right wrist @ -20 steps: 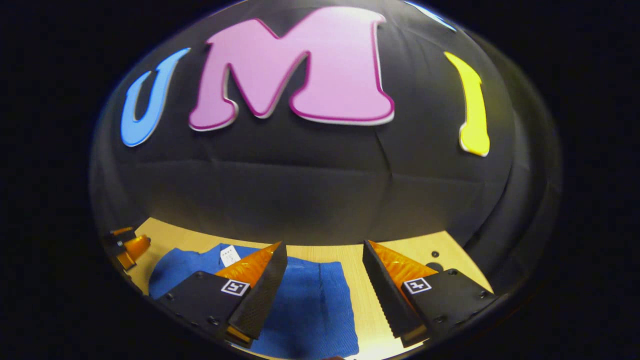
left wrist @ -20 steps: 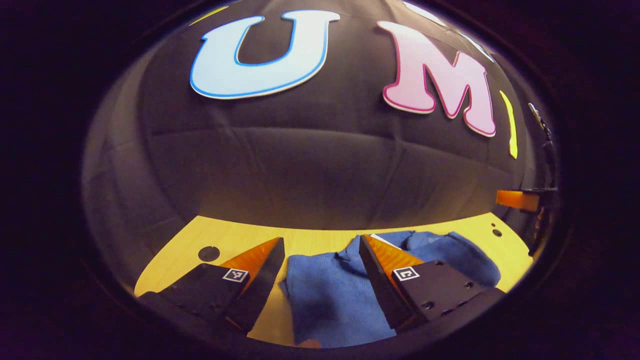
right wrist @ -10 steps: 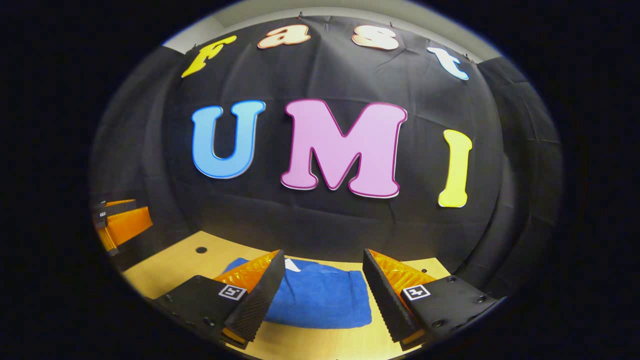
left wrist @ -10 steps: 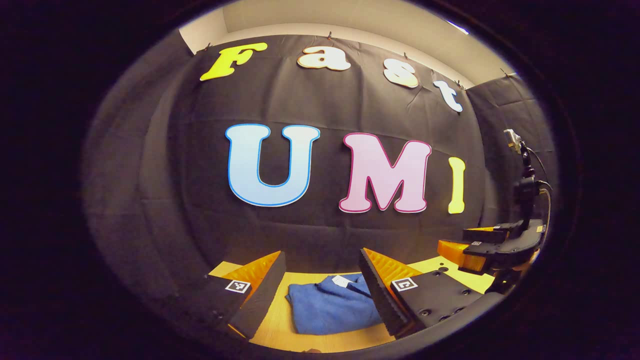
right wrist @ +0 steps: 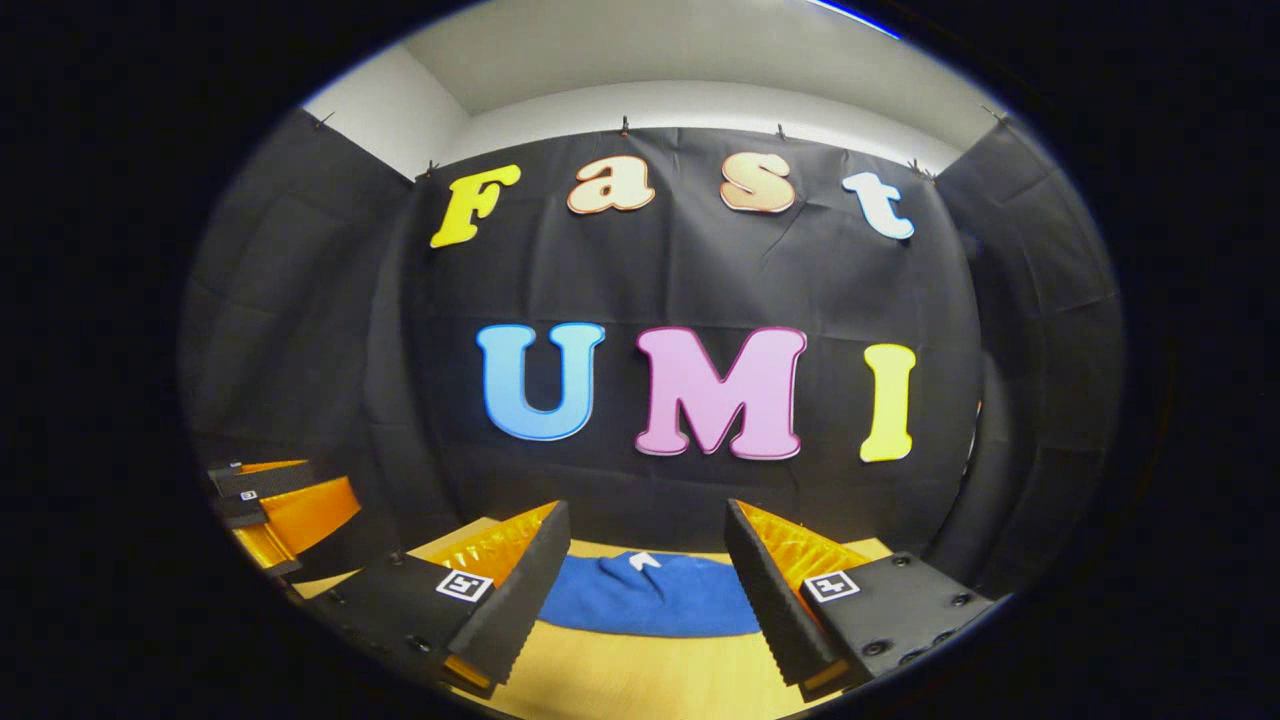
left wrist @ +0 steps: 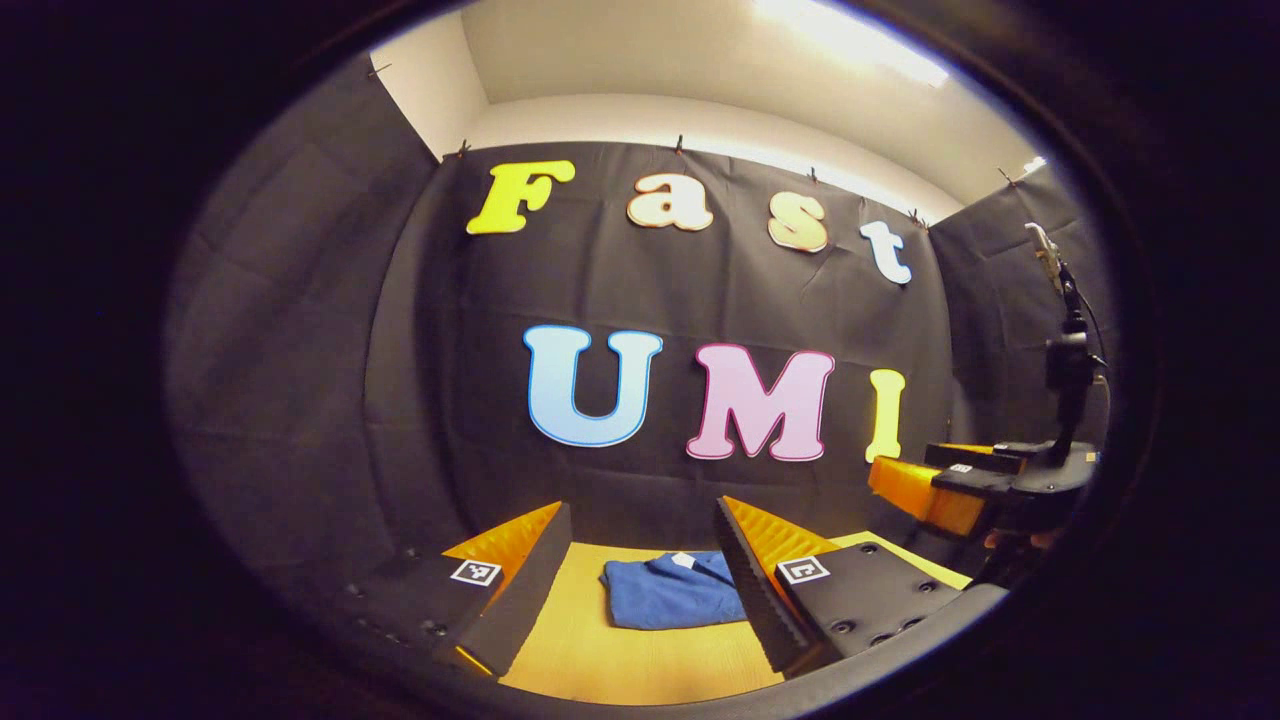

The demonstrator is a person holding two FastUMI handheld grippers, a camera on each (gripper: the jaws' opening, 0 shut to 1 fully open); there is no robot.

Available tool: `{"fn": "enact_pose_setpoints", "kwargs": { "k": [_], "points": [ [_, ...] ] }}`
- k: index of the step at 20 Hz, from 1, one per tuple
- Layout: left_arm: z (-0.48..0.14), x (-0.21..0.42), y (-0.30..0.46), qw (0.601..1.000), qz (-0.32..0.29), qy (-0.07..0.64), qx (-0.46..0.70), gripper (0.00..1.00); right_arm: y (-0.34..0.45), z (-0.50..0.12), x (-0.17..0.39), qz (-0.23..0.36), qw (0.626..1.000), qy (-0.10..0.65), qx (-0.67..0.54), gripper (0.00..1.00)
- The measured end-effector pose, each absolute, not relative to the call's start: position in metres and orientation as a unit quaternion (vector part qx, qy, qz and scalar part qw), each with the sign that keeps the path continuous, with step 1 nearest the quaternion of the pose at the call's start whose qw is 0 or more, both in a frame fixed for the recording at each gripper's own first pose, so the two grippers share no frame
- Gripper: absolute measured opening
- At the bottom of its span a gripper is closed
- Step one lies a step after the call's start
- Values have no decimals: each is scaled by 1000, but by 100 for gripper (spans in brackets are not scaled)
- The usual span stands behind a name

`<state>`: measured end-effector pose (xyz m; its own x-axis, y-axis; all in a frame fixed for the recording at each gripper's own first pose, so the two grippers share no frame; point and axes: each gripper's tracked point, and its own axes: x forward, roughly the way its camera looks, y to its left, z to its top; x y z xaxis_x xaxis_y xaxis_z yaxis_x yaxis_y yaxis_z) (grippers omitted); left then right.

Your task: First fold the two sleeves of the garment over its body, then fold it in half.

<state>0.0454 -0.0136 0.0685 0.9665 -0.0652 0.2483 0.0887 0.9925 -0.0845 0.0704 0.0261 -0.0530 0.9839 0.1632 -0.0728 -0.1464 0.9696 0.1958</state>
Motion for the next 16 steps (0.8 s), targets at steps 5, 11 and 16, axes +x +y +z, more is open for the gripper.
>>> {"fn": "enact_pose_setpoints", "kwargs": {
  "k": [5, 11, 16],
  "points": [
    [49, 18, -29, 989, -67, -117, -64, 83, 33, -60, 25, 95, 990, 47, 96, 97],
    [53, 4, -34, 989, -64, -128, -26, 82, 29, -39, 7, 94, 993, -6, 69, 92],
    [41, -14, -39, 990, -70, -121, -38, 82, 31, -29, -11, 87, 992, -38, 86, 92]
  ]
}}
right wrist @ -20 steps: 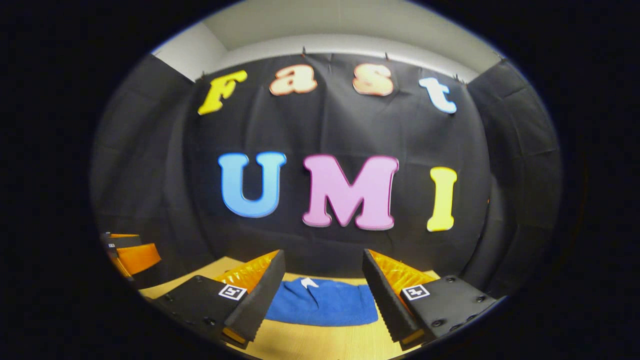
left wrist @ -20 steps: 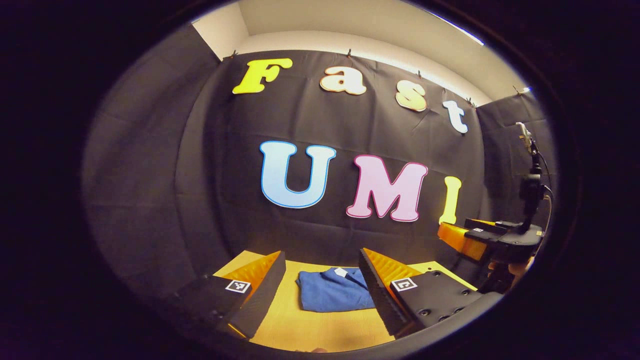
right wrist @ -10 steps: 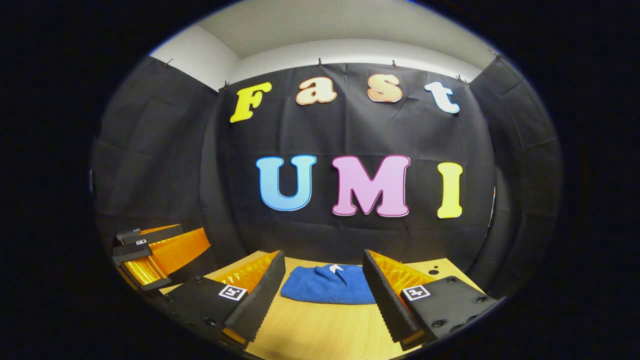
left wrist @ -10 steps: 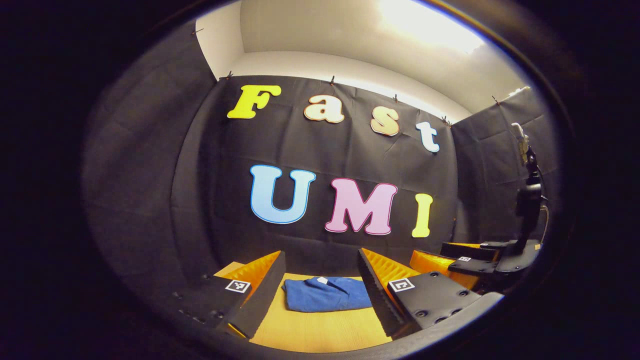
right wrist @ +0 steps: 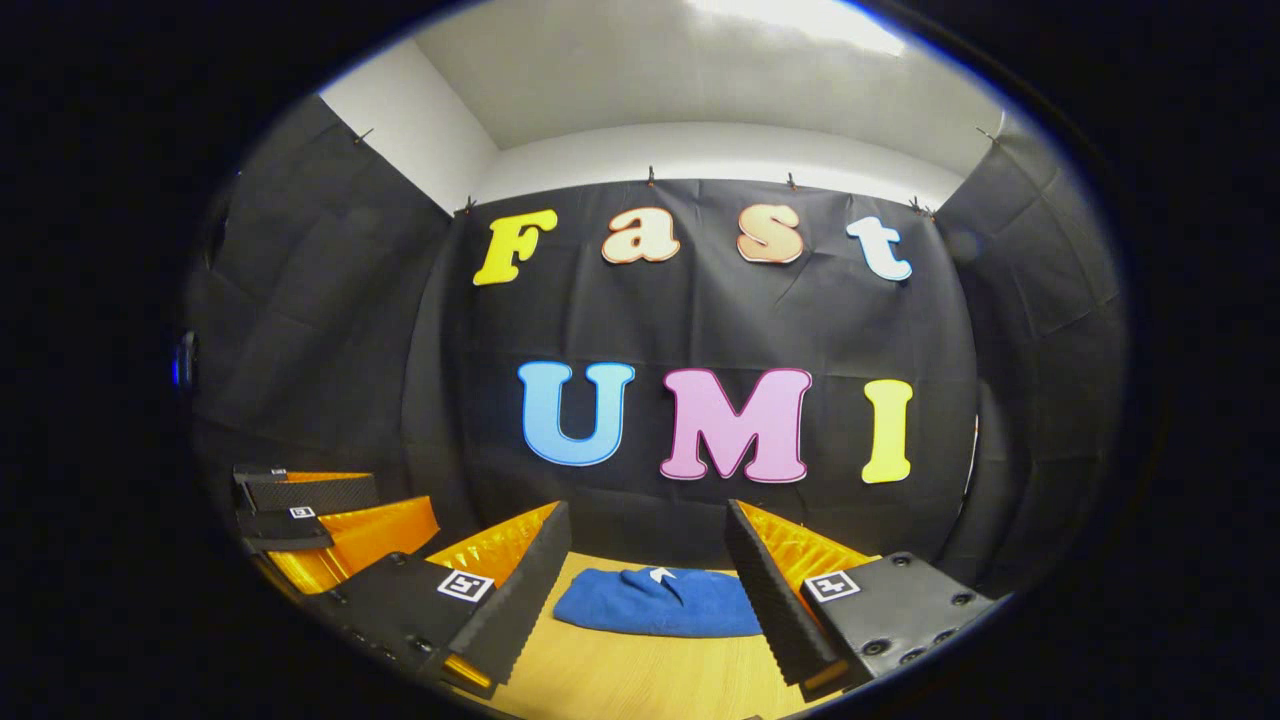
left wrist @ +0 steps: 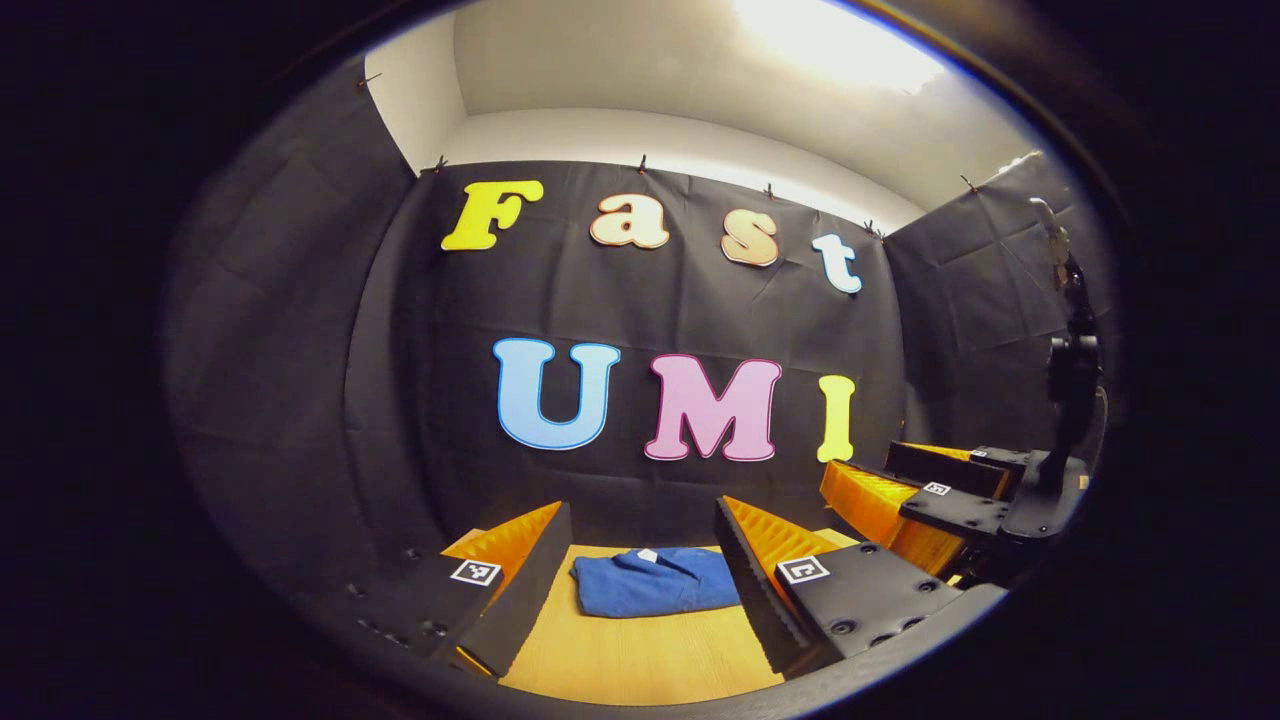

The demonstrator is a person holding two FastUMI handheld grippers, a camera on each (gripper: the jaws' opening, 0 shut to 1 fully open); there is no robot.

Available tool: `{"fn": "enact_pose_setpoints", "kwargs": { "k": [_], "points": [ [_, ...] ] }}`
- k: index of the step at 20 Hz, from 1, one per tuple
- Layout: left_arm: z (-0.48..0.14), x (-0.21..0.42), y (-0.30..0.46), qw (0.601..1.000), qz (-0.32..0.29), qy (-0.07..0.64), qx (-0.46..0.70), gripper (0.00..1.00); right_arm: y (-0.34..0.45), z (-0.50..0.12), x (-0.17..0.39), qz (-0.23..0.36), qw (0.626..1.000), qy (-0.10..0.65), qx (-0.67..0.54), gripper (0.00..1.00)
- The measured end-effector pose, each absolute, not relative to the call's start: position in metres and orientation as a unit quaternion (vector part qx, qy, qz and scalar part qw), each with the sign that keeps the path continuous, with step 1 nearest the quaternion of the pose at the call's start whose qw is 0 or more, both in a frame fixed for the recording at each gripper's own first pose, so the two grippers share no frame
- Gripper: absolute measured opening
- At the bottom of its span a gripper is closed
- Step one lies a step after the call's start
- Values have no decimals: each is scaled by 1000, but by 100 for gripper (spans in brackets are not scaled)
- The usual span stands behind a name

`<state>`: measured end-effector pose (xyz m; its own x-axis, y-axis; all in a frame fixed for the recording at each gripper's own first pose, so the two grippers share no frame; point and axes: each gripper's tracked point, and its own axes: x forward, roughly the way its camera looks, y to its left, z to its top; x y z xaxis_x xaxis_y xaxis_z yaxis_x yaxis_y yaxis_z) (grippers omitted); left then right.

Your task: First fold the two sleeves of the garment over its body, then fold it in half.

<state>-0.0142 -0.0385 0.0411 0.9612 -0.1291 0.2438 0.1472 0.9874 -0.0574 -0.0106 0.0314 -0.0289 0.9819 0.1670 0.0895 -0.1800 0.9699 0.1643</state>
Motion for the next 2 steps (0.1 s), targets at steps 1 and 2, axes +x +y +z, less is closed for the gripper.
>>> {"fn": "enact_pose_setpoints", "kwargs": {
  "k": [1, 2],
  "points": [
    [41, -17, -39, 989, -71, -120, -42, 83, 37, -33, -16, 93, 991, -33, 91, 97],
    [39, -17, -39, 989, -70, -120, -46, 83, 43, -35, -20, 104, 989, -29, 100, 92]
  ]
}}
